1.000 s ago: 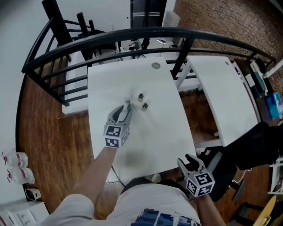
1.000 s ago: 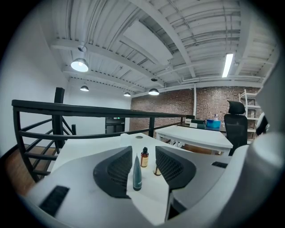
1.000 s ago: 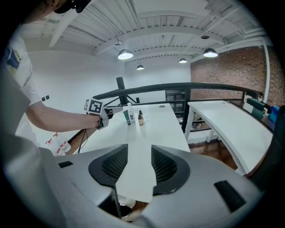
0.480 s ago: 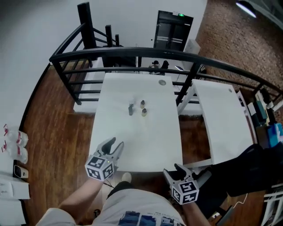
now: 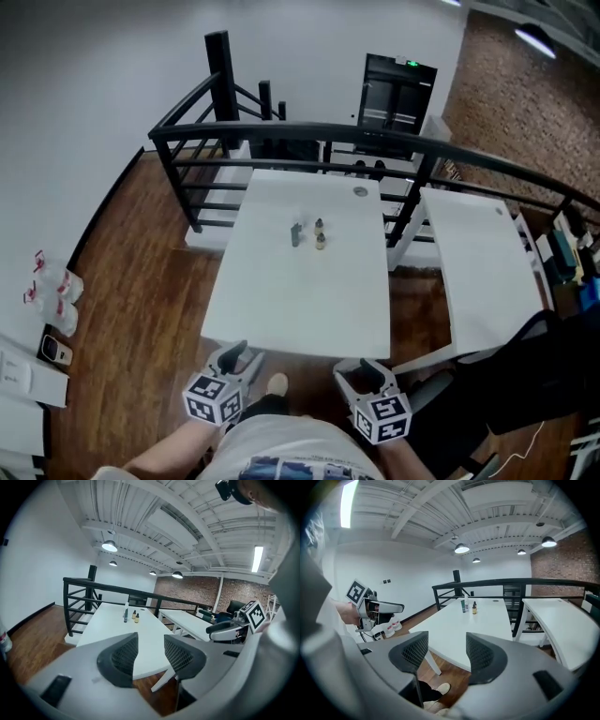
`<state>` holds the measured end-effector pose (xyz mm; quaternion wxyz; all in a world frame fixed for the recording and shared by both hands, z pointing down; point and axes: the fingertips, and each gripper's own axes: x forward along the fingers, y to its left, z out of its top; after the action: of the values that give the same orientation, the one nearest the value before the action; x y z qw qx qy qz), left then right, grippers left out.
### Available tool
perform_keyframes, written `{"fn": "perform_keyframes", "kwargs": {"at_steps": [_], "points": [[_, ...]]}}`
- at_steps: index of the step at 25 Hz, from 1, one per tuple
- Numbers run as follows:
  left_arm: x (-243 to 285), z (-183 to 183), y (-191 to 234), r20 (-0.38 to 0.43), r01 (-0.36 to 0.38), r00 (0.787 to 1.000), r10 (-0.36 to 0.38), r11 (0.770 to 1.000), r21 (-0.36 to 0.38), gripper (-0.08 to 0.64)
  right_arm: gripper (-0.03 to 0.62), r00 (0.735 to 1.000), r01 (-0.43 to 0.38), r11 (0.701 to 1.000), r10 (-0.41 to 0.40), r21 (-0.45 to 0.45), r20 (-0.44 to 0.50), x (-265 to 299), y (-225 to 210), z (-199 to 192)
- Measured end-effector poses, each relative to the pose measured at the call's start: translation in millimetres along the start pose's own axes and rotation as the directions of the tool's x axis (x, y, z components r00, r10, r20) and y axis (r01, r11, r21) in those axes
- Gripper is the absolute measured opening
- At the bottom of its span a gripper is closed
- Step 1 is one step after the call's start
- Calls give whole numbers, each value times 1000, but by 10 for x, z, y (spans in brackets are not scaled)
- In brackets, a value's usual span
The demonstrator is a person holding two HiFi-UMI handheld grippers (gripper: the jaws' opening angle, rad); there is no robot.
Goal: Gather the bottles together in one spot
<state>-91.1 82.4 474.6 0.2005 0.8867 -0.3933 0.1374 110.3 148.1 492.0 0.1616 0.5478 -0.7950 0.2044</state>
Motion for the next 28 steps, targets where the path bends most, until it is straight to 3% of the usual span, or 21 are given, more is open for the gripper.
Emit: {"fn": "perform_keyframes", "kwargs": {"at_steps": [6, 13, 19, 28], "points": [[-317, -72, -94, 24, -28, 999, 28, 999, -27, 147, 275, 1000, 14, 1000, -14, -19, 24, -235, 118, -24], [-505, -265, -244, -2, -46, 999, 47, 998, 29, 149, 272, 999, 49, 999, -49, -20, -4, -488, 121, -192], [-602, -309, -372, -9, -44, 999, 44, 998, 55, 149, 272, 999, 28, 1000, -28, 9, 27, -718, 150, -211], [-756, -510, -353, -37, -60, 997, 62, 998, 34, 149, 270, 999, 32, 999, -32, -18, -9, -728, 225, -366]]}}
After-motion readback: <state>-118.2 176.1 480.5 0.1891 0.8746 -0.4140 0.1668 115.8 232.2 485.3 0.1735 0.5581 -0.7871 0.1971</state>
